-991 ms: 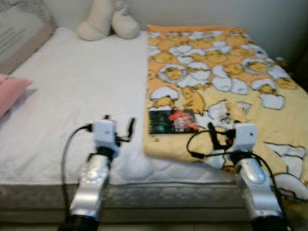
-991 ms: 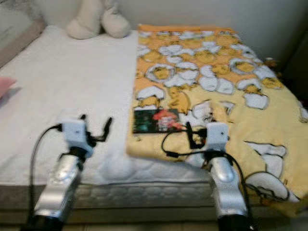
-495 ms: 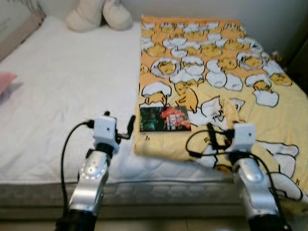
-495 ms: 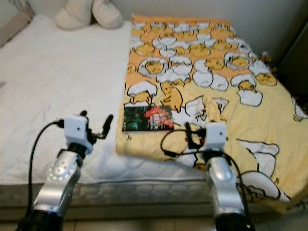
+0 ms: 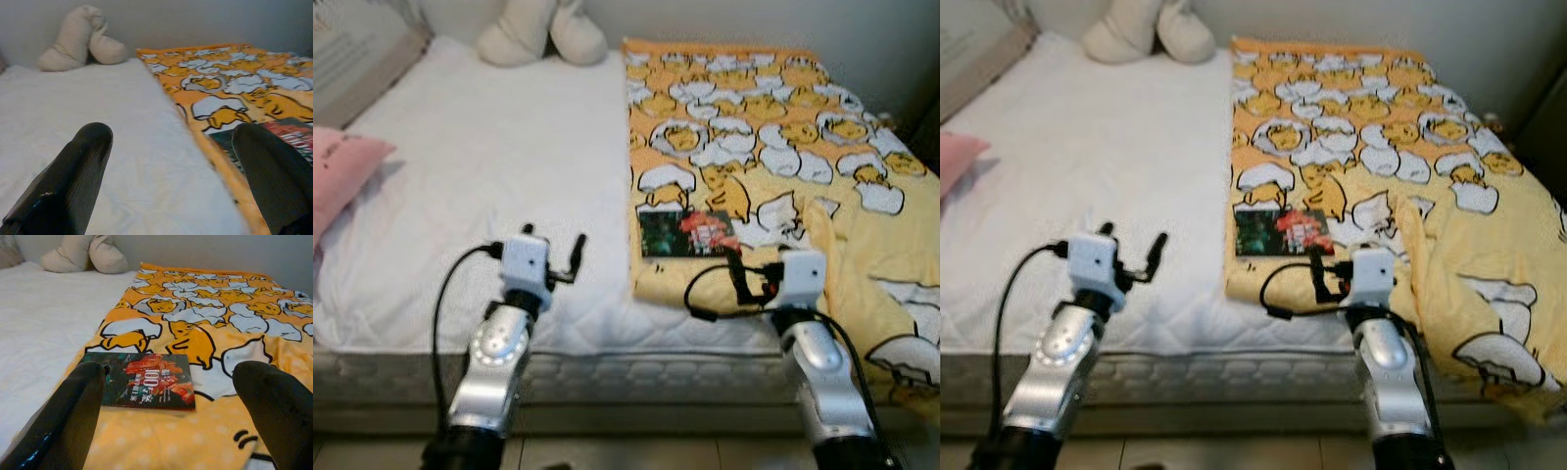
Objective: Clean up the room
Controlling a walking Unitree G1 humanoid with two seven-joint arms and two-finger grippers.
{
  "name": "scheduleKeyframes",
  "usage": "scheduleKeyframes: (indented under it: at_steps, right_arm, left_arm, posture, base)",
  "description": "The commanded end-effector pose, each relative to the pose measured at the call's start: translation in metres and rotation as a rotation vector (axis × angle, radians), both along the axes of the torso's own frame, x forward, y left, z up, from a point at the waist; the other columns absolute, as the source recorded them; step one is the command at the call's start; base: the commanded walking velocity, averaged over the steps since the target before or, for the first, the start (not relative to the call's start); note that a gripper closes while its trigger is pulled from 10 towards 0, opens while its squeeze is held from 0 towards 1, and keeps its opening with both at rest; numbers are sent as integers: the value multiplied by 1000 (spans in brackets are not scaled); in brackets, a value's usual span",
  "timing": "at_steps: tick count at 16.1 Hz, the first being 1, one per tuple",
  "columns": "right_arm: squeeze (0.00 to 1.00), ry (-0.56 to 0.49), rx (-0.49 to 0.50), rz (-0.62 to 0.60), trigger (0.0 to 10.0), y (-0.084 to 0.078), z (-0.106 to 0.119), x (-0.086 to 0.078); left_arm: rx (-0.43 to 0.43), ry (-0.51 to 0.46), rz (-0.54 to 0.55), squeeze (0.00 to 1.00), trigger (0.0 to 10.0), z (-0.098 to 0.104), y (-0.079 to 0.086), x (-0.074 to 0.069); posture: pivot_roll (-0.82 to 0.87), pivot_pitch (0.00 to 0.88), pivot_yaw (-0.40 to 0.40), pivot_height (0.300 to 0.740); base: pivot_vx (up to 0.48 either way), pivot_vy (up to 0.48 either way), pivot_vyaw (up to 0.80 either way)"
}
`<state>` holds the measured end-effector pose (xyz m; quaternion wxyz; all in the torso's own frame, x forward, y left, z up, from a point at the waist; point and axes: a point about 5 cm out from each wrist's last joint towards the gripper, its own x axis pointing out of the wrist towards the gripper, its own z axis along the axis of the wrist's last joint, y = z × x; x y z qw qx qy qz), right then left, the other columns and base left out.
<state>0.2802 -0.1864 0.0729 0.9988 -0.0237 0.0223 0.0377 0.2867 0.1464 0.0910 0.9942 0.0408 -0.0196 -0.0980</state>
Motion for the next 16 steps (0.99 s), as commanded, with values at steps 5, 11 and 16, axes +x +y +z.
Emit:
scheduleKeyframes:
  at_steps: [5,11,16]
  right_arm:
    - [0,-23,-2,-16,10000,-6,5,0]
    - [0,-19,-10,-16,10000,-7,5,-2]
    - [0,-34,0,8,10000,1,11,-5]
  left_arm:
    - [-8,-4,-17,0,10000,5,-3,4]
    - [-25,22,3,0,10000,2,-1,7]
    - [-21,159,18,0,10000,-9,7,28]
  posture:
    - [-39,0,-1,740]
    - [-42,0,-2,740]
    - [-70,18,3,740]
  base:
    - [469,0,-449]
    - [398,174,-372]
    - [0,0,0]
